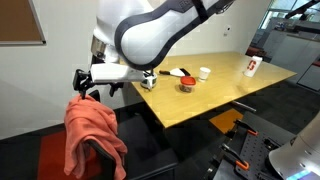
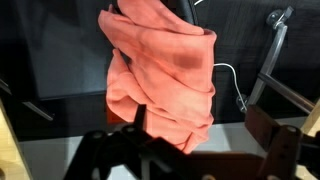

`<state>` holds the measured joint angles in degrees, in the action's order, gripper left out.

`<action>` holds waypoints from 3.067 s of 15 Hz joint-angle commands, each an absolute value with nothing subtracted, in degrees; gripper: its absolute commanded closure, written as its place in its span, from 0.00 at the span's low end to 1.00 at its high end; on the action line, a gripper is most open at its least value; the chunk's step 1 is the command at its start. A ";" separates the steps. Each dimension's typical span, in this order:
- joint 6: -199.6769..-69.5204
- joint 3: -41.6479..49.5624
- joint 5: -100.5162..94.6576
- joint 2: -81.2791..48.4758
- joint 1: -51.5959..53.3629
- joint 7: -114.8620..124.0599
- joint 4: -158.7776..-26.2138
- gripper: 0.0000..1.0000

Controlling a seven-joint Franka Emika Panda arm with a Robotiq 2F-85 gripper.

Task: Put the shirt on the table

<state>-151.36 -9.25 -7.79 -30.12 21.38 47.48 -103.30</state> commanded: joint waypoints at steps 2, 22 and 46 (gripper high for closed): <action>-151.33 -7.50 -5.95 -29.90 22.96 46.20 -103.26 0.00; -152.31 -2.56 -5.70 -53.96 27.46 44.28 -76.27 0.00; -145.69 -1.44 -4.47 -65.99 28.38 41.51 -60.18 0.96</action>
